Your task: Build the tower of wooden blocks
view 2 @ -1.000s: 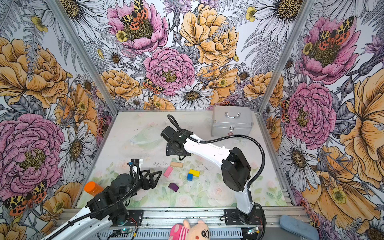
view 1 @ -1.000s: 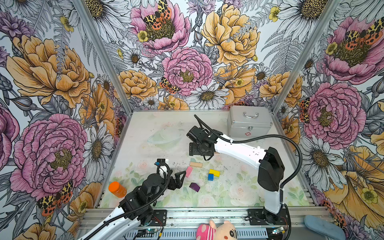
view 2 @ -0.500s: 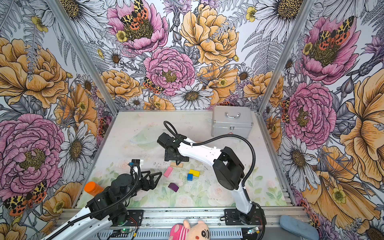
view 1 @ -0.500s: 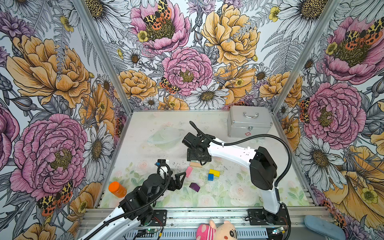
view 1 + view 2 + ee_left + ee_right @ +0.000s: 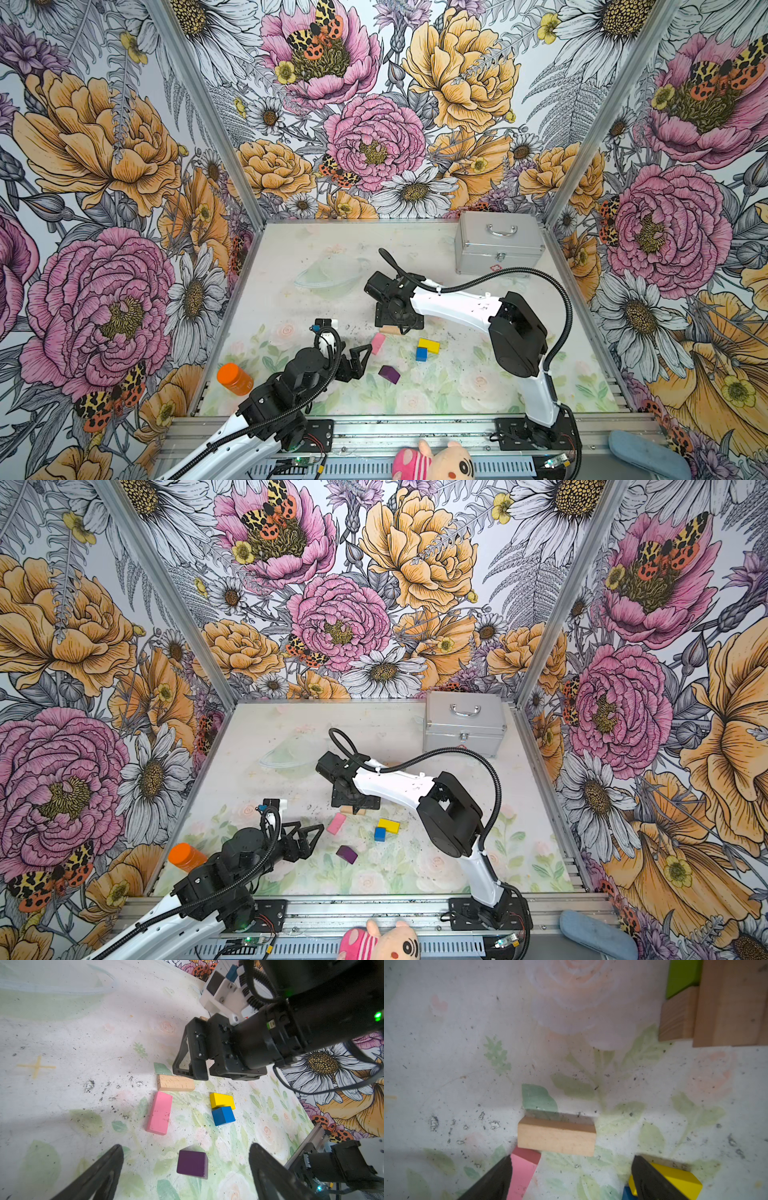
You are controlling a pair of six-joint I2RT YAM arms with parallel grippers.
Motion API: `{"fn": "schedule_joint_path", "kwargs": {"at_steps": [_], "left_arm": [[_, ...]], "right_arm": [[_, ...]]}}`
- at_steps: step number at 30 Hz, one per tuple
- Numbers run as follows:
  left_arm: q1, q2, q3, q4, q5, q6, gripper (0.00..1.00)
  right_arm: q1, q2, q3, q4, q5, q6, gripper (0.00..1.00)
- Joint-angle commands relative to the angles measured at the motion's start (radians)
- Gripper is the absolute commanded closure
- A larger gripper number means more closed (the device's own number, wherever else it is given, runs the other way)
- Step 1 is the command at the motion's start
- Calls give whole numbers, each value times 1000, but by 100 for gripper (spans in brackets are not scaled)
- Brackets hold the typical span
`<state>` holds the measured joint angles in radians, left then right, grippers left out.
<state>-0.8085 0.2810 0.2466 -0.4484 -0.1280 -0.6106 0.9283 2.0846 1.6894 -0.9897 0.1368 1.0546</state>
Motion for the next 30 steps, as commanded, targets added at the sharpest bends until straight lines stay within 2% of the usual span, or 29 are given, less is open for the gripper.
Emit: {"fn": "schedule_joint_path", "kwargs": {"at_steps": [1, 10, 30], "left_arm": [[-5, -10, 10, -8, 14, 3, 5], [-4, -11, 11, -10, 13, 9, 5], [-7, -13, 13, -7, 11, 12, 5]], "right_arm": [[-7, 14, -2, 32, -9, 22, 7], [-6, 42, 0, 57, -47, 18, 7], [-9, 80, -9, 58, -32, 25, 7]]}}
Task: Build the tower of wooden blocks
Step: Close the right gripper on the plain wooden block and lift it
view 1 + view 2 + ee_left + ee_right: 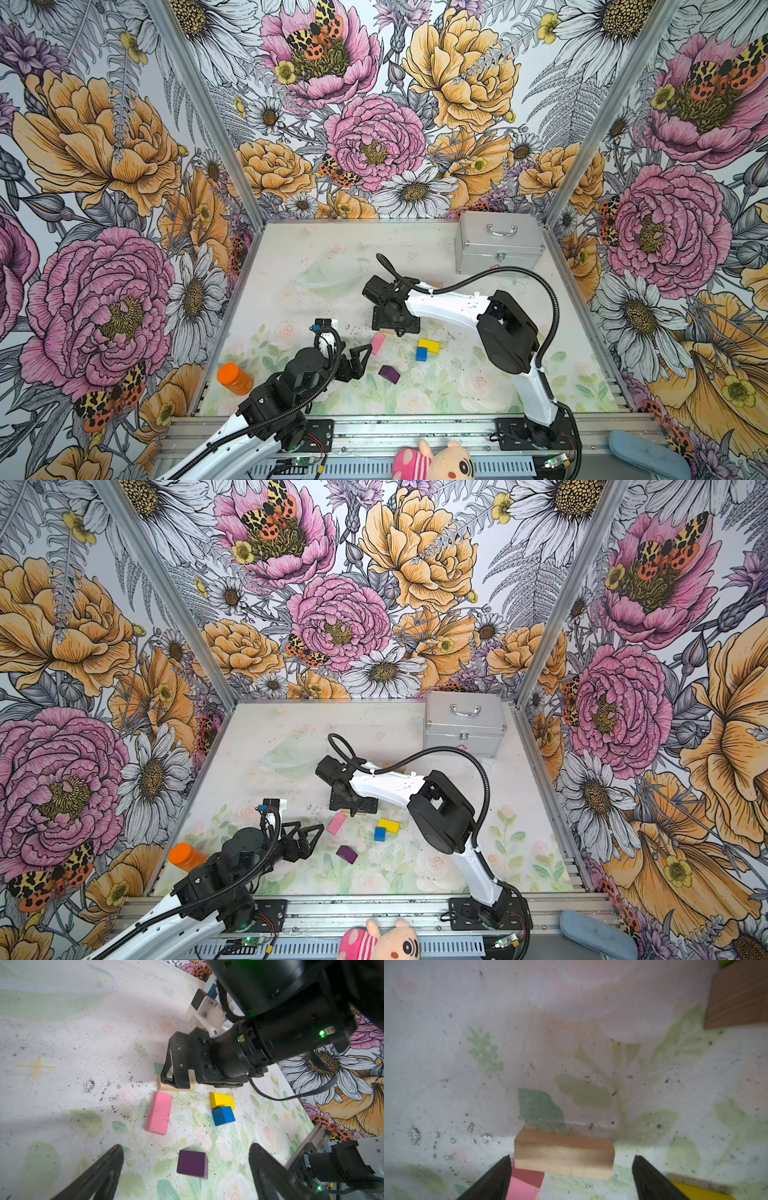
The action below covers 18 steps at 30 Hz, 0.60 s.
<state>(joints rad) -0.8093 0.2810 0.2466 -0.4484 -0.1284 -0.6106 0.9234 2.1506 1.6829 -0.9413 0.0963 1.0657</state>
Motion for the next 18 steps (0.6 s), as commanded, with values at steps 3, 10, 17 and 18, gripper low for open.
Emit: {"fn": "schedule_joint_path", "kwargs": {"at_steps": [3, 10, 17, 18], "left_arm": [[-7, -15, 13, -7, 8, 11, 5], [-6, -22, 10, -9, 10, 14, 5], [-7, -35, 9, -14, 12, 14, 5], [-7, -35, 8, -13, 12, 14, 5]], "right_arm": [[-4, 15, 1, 10, 6, 13, 7], [-5, 24, 7, 10, -1, 20, 7], [-3, 23, 19, 13, -5, 19, 8], [-2, 23, 20, 13, -5, 19, 8]]}}
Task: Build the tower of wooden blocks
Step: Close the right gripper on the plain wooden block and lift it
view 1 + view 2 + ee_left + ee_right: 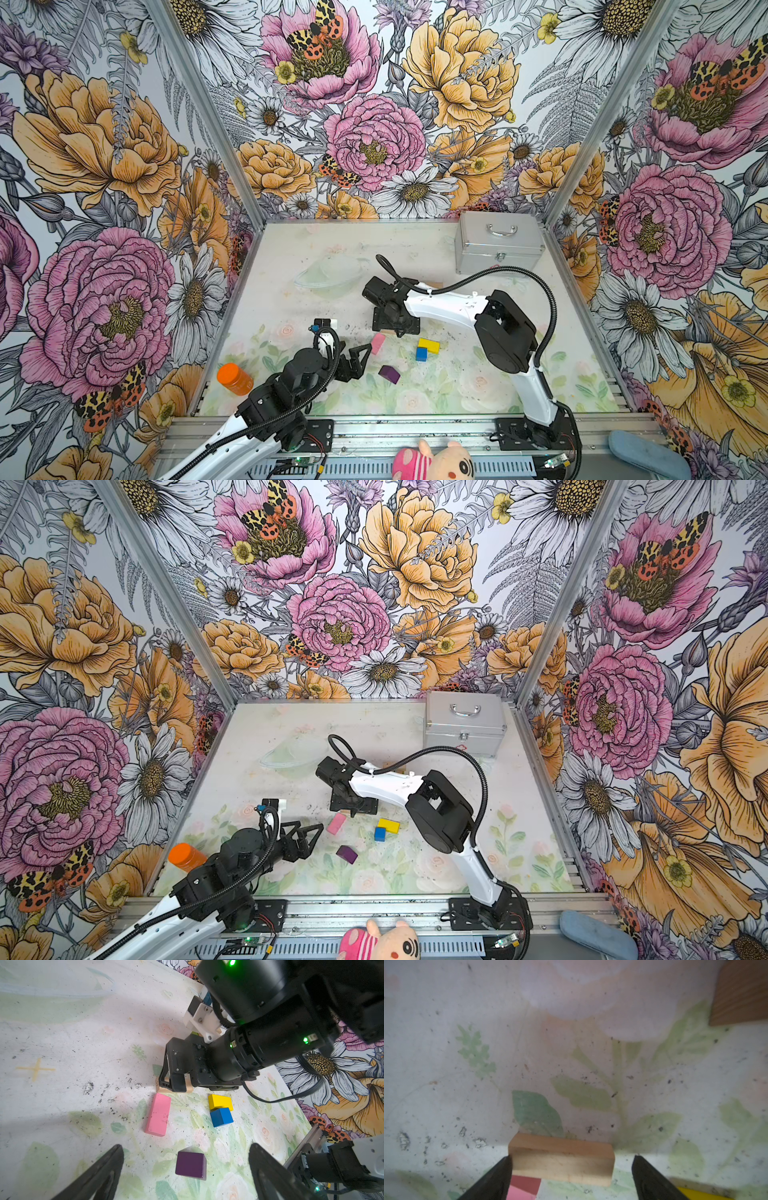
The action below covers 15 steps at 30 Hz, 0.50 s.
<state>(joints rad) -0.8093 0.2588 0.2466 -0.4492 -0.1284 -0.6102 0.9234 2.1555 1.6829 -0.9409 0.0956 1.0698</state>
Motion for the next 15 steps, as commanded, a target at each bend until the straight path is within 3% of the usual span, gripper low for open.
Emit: {"fn": "schedule_joint_path", "kwargs": {"at_steps": [1, 15], "left_arm": [[-6, -14, 8, -15, 12, 14, 5], [-6, -16, 10, -16, 2, 15, 5]], "right_arm": [[-2, 19, 19, 13, -5, 15, 8], [9, -11, 25, 19, 8, 13, 8]]}}
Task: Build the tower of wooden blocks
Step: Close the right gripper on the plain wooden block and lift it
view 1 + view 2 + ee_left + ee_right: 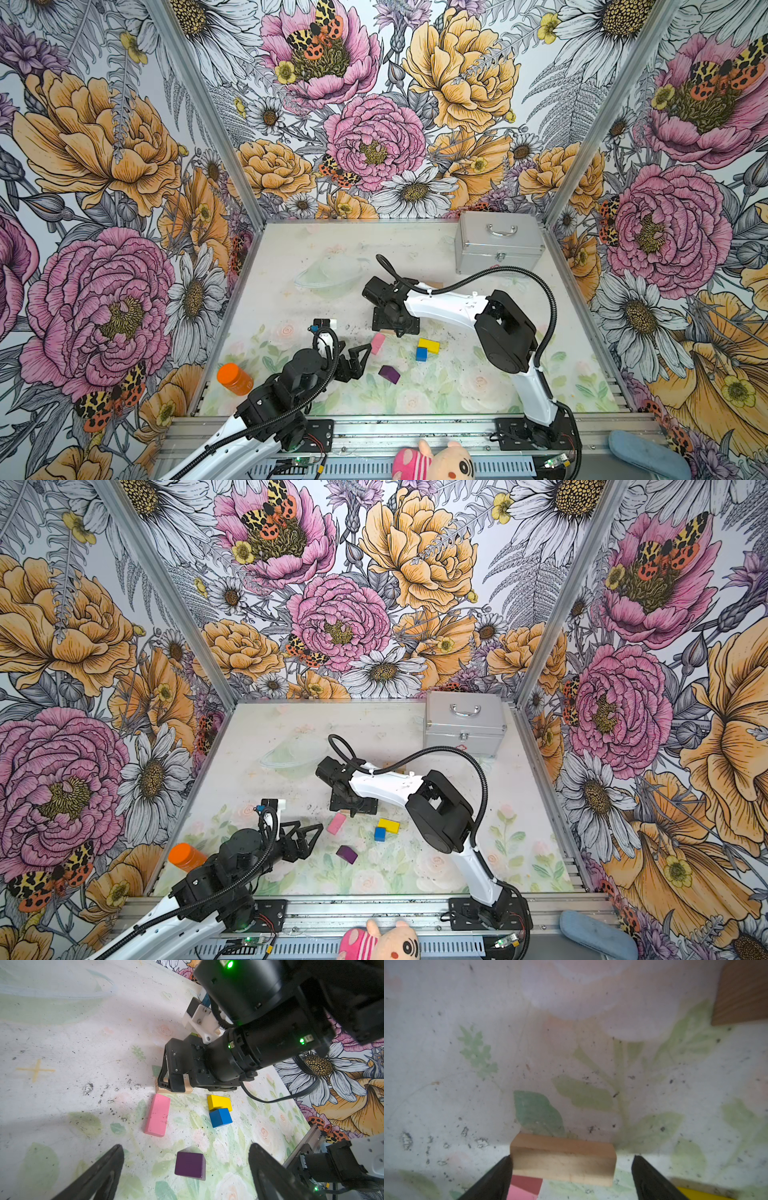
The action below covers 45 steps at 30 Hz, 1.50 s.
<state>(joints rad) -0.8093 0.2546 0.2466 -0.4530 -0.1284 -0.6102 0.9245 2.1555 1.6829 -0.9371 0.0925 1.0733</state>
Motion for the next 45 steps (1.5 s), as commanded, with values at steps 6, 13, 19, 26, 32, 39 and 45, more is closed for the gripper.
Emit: {"fn": "schedule_joint_path", "kwargs": {"at_steps": [6, 13, 19, 26, 32, 39, 45], "left_arm": [[-7, -12, 11, -13, 3, 14, 4], [-8, -13, 11, -16, -5, 11, 2], [-9, -24, 10, -21, -9, 11, 1], [-10, -32, 10, -21, 5, 11, 1], [-26, -30, 15, -21, 15, 9, 1], [-59, -25, 19, -13, 17, 10, 1], [-67, -23, 20, -9, 23, 12, 1]], "right_arm": [[12, -4, 28, 17, 6, 5, 8], [15, 3, 37, 21, 0, 7, 8], [14, 15, 42, 21, -2, 10, 8], [15, 35, 55, 21, -11, 9, 8], [17, 38, 52, 21, -14, 11, 10], [21, 49, 47, 21, -16, 4, 14], [19, 66, 39, 20, -24, -8, 21]]}}
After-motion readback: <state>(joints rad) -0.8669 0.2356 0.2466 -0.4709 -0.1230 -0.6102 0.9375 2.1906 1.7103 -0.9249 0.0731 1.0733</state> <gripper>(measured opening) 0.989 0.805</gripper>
